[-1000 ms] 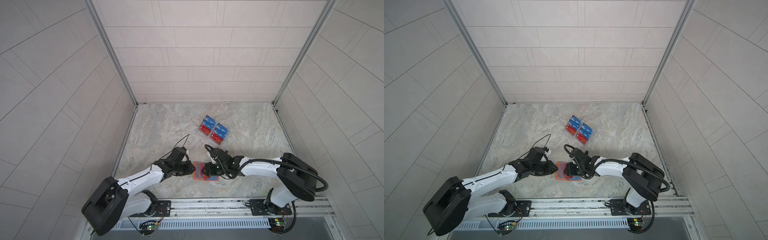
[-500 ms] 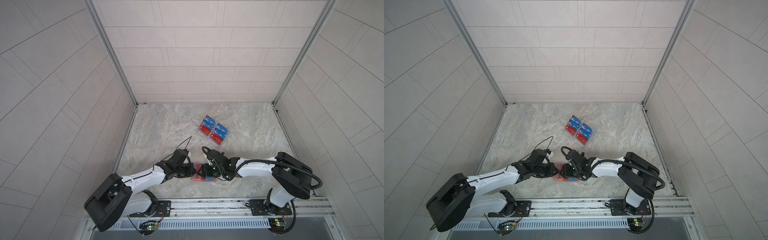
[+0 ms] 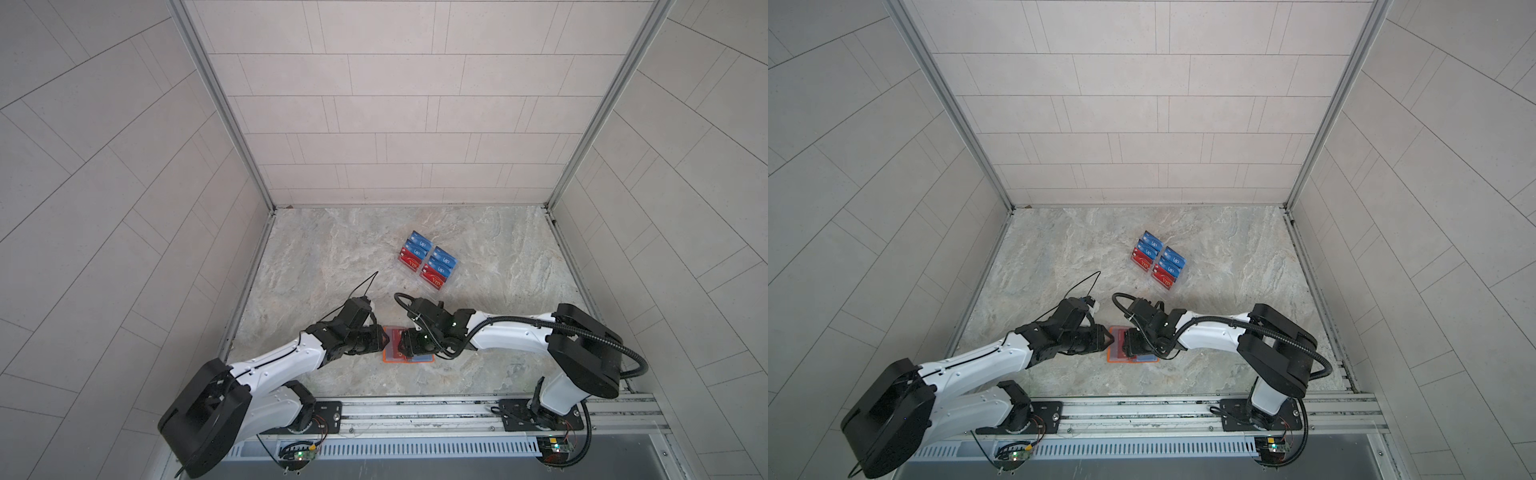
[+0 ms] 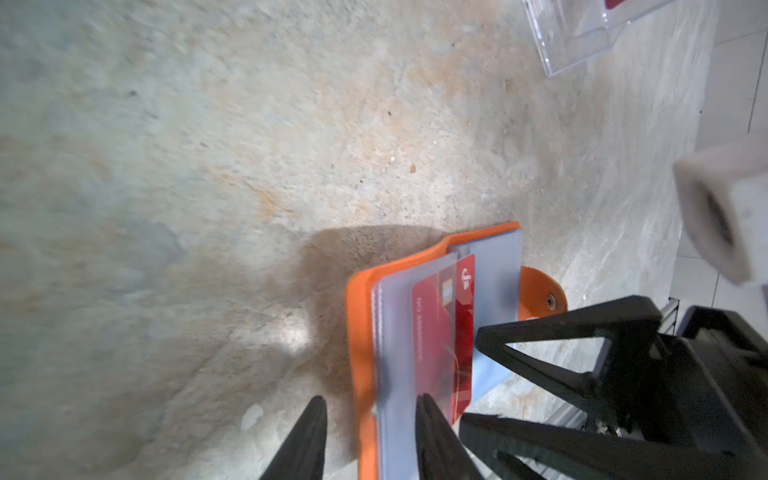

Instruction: Put the credit cards into the card holder

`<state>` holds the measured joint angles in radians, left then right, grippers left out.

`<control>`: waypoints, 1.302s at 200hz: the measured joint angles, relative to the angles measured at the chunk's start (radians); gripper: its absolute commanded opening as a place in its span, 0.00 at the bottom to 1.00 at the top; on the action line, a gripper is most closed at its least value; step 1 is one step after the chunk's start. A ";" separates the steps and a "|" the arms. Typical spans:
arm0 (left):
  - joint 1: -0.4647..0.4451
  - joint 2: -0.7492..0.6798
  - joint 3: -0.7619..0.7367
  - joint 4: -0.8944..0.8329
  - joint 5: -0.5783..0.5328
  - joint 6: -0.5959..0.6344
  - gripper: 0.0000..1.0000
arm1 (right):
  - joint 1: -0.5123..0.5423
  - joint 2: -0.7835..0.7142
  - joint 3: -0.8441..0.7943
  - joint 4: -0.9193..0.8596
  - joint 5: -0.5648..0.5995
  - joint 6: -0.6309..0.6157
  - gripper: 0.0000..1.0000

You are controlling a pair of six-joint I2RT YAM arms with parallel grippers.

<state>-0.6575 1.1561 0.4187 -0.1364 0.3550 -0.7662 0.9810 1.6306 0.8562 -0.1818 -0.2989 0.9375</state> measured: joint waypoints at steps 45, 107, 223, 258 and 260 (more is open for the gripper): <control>0.004 0.036 0.003 0.003 0.011 0.008 0.24 | 0.000 0.011 0.005 0.005 -0.022 -0.003 0.56; 0.004 0.037 -0.005 0.032 0.034 -0.001 0.19 | 0.000 0.055 0.048 0.005 -0.054 -0.006 0.54; -0.002 0.048 -0.026 0.065 0.049 -0.027 0.24 | 0.000 0.114 0.101 0.011 -0.109 -0.017 0.53; -0.002 0.050 -0.031 0.067 0.050 -0.029 0.26 | 0.000 0.115 0.102 0.013 -0.114 -0.018 0.54; -0.002 0.050 -0.031 0.067 0.050 -0.029 0.26 | 0.000 0.115 0.102 0.013 -0.114 -0.018 0.53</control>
<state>-0.6594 1.2060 0.3874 -0.0692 0.4053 -0.7956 0.9810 1.7458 0.9581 -0.1688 -0.4126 0.9195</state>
